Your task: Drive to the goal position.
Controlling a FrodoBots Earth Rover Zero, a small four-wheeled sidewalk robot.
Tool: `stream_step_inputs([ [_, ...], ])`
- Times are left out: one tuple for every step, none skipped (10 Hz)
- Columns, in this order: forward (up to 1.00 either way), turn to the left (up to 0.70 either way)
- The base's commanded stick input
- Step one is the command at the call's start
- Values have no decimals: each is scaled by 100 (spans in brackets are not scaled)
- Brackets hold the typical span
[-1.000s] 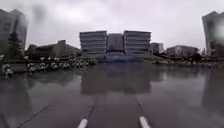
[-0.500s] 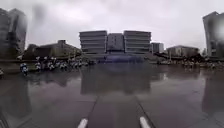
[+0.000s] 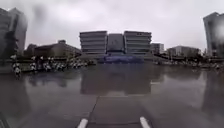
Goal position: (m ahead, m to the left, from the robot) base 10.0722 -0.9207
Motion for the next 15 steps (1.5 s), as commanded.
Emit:
stream_step_inputs([
  [100,2],
  [100,2],
  [100,2],
  [100,1],
  [100,1],
  [100,1],
  [100,2],
  [100,1],
  [100,0],
  [100,1],
  [100,2],
  [100,1],
  [100,1],
  [100,2],
  [100,2],
])
